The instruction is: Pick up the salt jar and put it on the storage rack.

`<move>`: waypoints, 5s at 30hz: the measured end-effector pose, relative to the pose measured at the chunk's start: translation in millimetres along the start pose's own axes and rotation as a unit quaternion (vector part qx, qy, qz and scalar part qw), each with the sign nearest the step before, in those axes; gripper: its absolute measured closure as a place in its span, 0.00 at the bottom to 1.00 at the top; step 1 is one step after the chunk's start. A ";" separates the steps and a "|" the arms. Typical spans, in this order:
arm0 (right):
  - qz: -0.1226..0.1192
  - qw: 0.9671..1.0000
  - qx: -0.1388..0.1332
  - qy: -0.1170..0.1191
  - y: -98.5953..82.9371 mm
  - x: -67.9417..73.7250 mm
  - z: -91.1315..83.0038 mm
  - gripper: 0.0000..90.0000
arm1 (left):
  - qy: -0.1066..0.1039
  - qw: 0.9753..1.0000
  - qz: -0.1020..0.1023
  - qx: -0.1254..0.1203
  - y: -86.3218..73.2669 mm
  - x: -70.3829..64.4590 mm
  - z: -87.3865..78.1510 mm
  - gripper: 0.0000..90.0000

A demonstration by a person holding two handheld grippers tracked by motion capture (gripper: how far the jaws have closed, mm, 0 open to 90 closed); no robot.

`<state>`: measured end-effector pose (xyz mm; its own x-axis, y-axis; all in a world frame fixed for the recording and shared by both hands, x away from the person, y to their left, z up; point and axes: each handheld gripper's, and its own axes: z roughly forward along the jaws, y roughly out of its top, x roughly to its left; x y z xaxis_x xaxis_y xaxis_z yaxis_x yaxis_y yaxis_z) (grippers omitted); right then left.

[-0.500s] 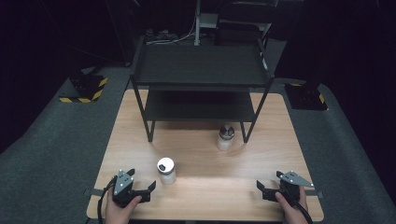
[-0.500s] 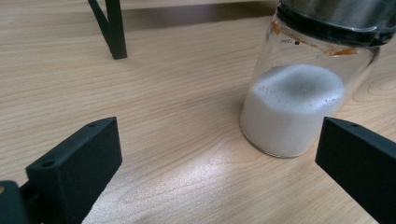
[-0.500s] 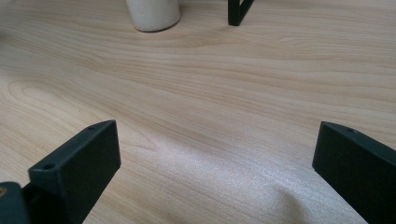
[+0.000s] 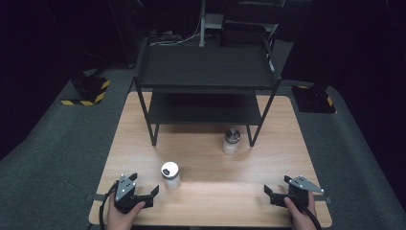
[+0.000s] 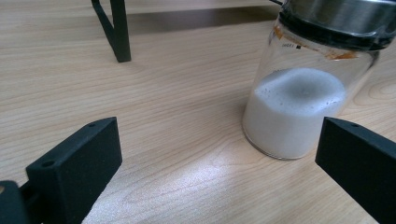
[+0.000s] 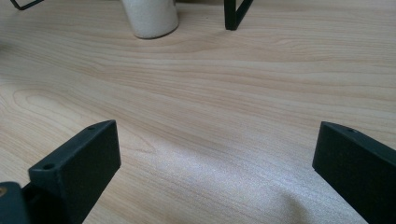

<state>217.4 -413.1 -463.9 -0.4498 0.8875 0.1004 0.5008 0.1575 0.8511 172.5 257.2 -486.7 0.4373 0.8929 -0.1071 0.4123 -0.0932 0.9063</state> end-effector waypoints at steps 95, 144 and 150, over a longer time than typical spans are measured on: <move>0.019 1.000 -0.020 -0.001 -7.2 -2.4 -3.5 0.01 | 0.008 0.998 0.035 -0.055 23.8 -64.3 24.5 0.35; 0.022 0.999 -0.022 0.015 -8.3 -8.7 -3.8 0.00 | 0.036 0.985 0.040 -0.163 204.7 -104.2 13.3 0.35; 0.022 0.999 -0.024 0.016 -8.9 -9.0 -4.0 0.01 | 0.039 0.984 0.046 -0.169 222.6 -104.9 15.8 0.35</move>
<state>214.1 -424.2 -470.3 -0.4513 0.8791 0.1535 0.4850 0.0972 0.8691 231.0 135.9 -280.1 0.3923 0.9198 0.0010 0.0792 -0.0349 0.9962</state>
